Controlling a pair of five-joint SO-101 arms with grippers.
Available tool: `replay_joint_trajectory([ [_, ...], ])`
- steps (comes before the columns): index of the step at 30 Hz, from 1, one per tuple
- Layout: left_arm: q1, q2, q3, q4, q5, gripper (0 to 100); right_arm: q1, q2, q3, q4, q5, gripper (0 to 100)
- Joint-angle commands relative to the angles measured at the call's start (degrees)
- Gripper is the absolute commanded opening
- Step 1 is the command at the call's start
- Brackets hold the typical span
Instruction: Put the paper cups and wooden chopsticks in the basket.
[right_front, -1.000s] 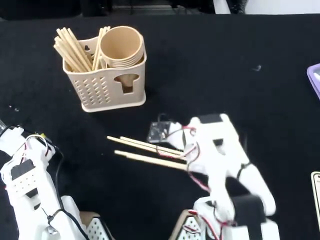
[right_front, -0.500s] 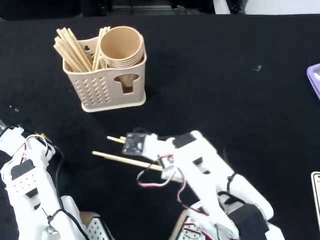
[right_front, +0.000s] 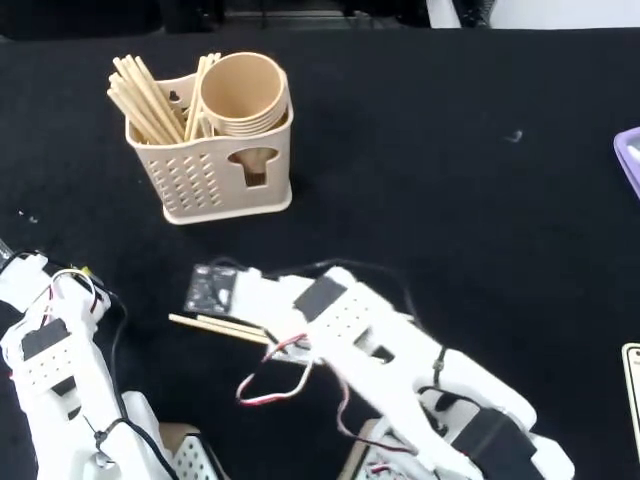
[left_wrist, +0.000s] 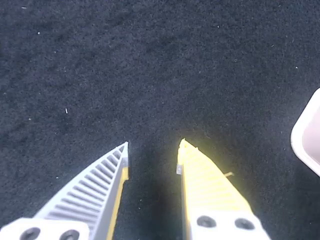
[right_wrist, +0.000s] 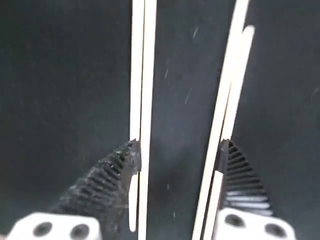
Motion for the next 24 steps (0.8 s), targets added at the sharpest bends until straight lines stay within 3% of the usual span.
replay_joint_trajectory([
  [1,0.31,-1.05,-0.48,-0.7,-0.35,16,-4.66,4.09,-4.35,-2.29,-2.9,24.9],
  [6,0.31,-1.05,-0.57,-0.7,-0.35,16,-6.86,15.78,-11.65,-5.1,-5.71,24.8],
  [15,0.22,-1.05,-0.57,-0.62,-0.35,16,-4.48,31.16,-21.41,-1.05,-2.73,24.3],
  [17,0.22,-1.05,-0.57,-0.62,-0.35,16,-4.48,33.1,-22.46,0.7,-0.79,18.5],
  [20,0.22,-1.05,-0.57,-0.62,-0.35,16,-4.4,35.12,-24.04,3.43,1.23,0.7],
  [24,0.22,-1.05,-0.57,-0.62,-0.35,16,-4.31,34.95,-24.48,8.0,1.49,0.9],
])
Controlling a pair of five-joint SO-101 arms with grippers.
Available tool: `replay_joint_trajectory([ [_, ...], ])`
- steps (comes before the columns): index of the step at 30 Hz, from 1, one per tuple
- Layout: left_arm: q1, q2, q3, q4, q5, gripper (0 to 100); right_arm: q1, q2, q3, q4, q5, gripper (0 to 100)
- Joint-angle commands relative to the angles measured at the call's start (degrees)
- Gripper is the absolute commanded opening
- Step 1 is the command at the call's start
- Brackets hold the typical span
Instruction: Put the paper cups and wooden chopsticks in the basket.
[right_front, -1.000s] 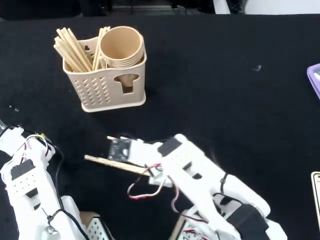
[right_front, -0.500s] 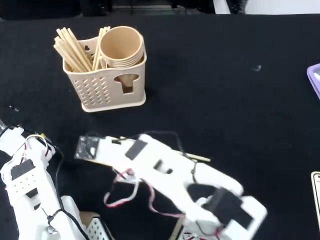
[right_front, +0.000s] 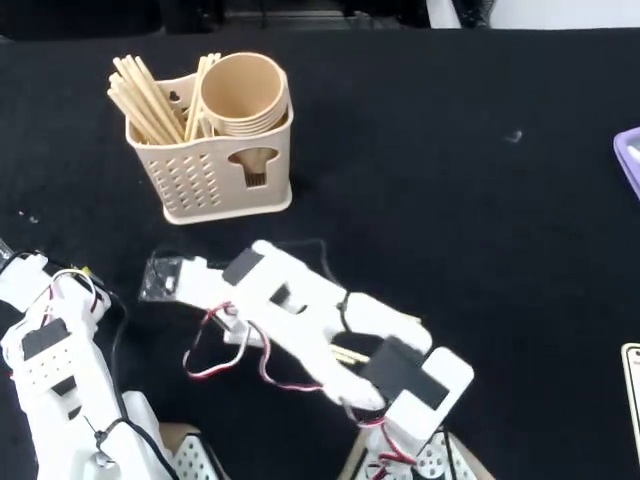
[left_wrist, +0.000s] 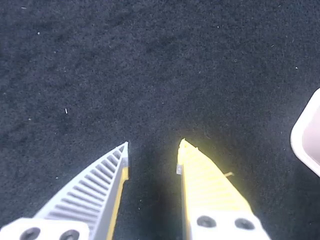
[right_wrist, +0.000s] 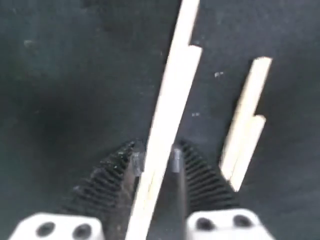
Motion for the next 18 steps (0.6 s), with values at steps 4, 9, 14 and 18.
replay_joint_trajectory([
  [4,0.22,-1.05,-0.57,-0.62,-0.35,16,-0.18,-8.04,-1.19,10.37,0.97,1.0],
  [9,0.22,-1.05,-0.57,-0.62,-0.35,16,0.97,-25.8,-4.53,14.51,0.88,1.0],
  [14,0.22,-1.05,-0.57,-0.62,-0.35,16,5.36,-37.32,-12.18,12.13,-1.41,1.0],
  [18,0.22,-1.05,-0.57,-0.62,-0.35,16,7.74,-41.27,-19.3,-0.09,-11.78,1.1],
])
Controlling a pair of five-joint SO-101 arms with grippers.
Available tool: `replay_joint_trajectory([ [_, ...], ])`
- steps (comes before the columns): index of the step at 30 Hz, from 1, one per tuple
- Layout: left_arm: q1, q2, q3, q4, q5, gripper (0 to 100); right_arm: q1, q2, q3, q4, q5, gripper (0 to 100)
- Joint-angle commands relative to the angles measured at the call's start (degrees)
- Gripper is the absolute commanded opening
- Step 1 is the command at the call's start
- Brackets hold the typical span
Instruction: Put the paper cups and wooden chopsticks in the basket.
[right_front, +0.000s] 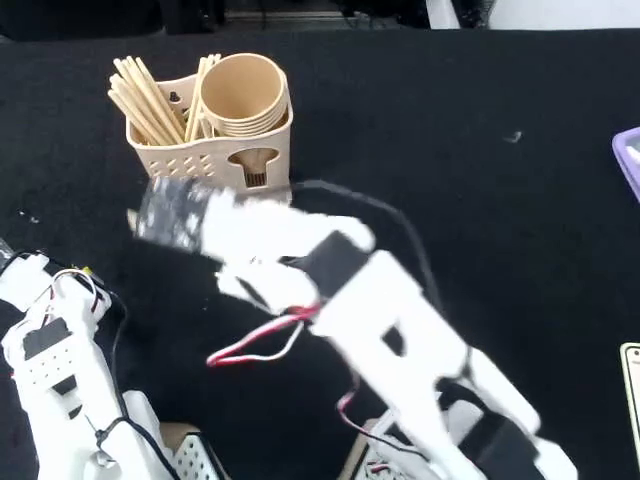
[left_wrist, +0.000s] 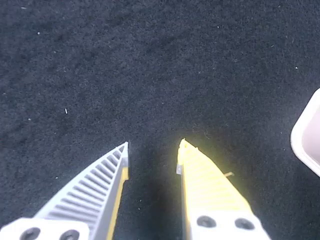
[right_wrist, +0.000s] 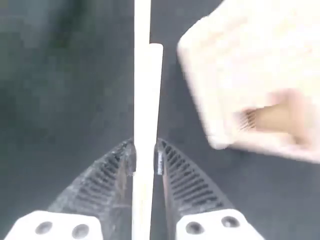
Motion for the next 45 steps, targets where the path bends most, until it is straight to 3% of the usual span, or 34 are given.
replay_joint_trajectory([
  [1,0.22,-1.05,-0.57,-0.7,-0.35,16,2.73,-4.35,-7.43,-14.15,-9.85,1.1],
  [5,0.22,-1.05,-0.57,-0.62,-0.35,16,2.73,-1.89,-6.2,-39.74,-18.37,1.1],
  [9,0.31,-1.05,-0.57,-0.53,-0.35,16,2.73,6.64,-6.29,-62.77,-21.27,1.1],
  [14,0.31,-1.05,-0.57,-0.53,-0.35,16,4.75,18.68,-13.49,-76.84,-21.1,1.1],
  [21,0.31,-1.05,-0.57,-0.53,-0.35,16,7.21,29.85,-22.9,-70.33,-21.27,1.1],
  [30,0.31,-1.05,-0.57,-0.7,-0.35,16,6.24,27.65,-21.67,-57.14,-21.19,1.4],
  [36,0.31,-1.05,-0.57,-0.7,-0.35,16,7.03,26.33,-22.46,-51.43,-21.36,18.5],
  [39,0.31,-1.05,-0.57,-0.62,-0.35,16,7.21,23.52,-25.19,-46.68,-21.36,18.5],
  [42,0.31,-1.05,-0.57,-0.62,-0.35,16,7.3,18.95,-27.38,-37.36,-21.1,15.8],
  [45,0.31,-1.05,-0.57,-0.62,-0.35,16,7.38,11.91,-26.86,-20.57,-21.01,13.7],
])
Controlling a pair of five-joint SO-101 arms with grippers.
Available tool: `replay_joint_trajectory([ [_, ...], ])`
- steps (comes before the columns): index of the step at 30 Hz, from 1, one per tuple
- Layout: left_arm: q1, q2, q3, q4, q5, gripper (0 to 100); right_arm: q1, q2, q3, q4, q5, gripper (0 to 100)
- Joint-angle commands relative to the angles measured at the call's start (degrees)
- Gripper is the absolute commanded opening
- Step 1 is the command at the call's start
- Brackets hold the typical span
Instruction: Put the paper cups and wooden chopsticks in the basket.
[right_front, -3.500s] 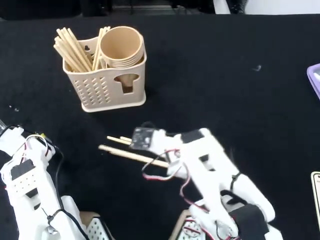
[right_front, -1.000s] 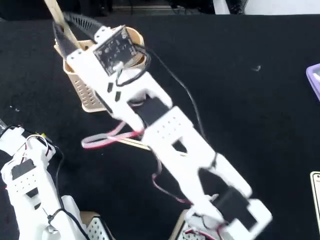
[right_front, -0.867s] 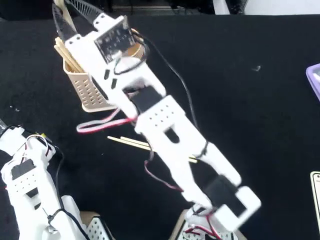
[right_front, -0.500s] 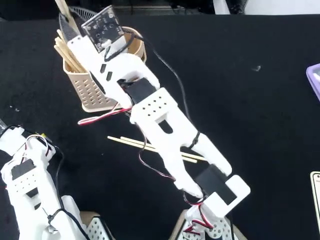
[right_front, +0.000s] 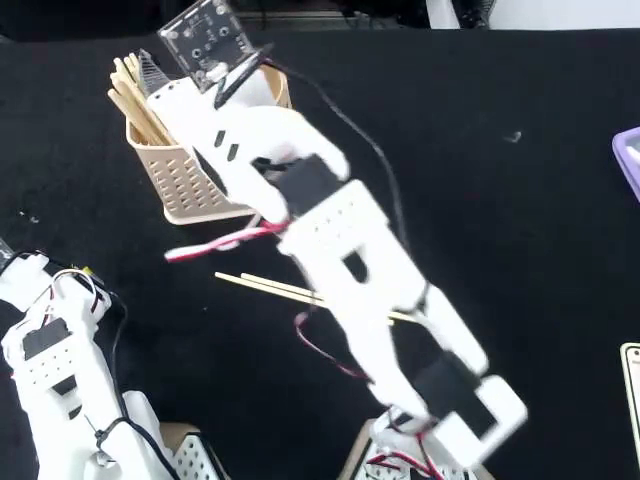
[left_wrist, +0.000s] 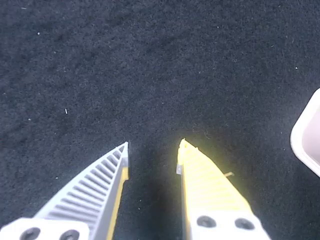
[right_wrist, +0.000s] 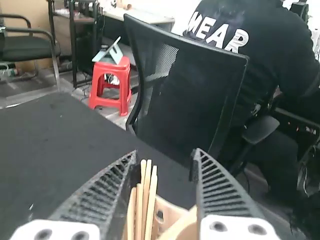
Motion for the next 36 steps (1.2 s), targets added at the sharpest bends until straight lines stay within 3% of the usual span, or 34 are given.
replay_joint_trajectory([
  [1,0.31,-1.05,-0.57,-0.62,-0.35,16,1.05,-10.77,-2.07,20.84,-0.18,13.5],
  [5,0.31,-1.05,-0.57,-0.62,-0.35,16,0.09,-17.54,6.11,42.9,-0.09,13.9],
  [8,0.31,-1.05,-0.57,-0.7,-0.35,16,0.0,-18.59,18.86,48.97,3.52,14.0],
  [14,0.31,-1.05,-0.57,-0.7,-0.35,16,0.0,-18.42,50.07,29.36,18.46,27.3],
  [19,0.31,-1.05,-0.57,-0.62,-0.35,16,0.0,-18.24,59.82,18.73,27.16,26.2],
  [26,0.31,-1.05,-0.57,-0.62,-0.35,16,0.35,-7.52,57.89,17.05,30.42,25.8],
  [36,0.22,-1.05,-0.57,-0.53,-0.35,16,8.26,10.07,44.0,20.48,34.02,25.8],
])
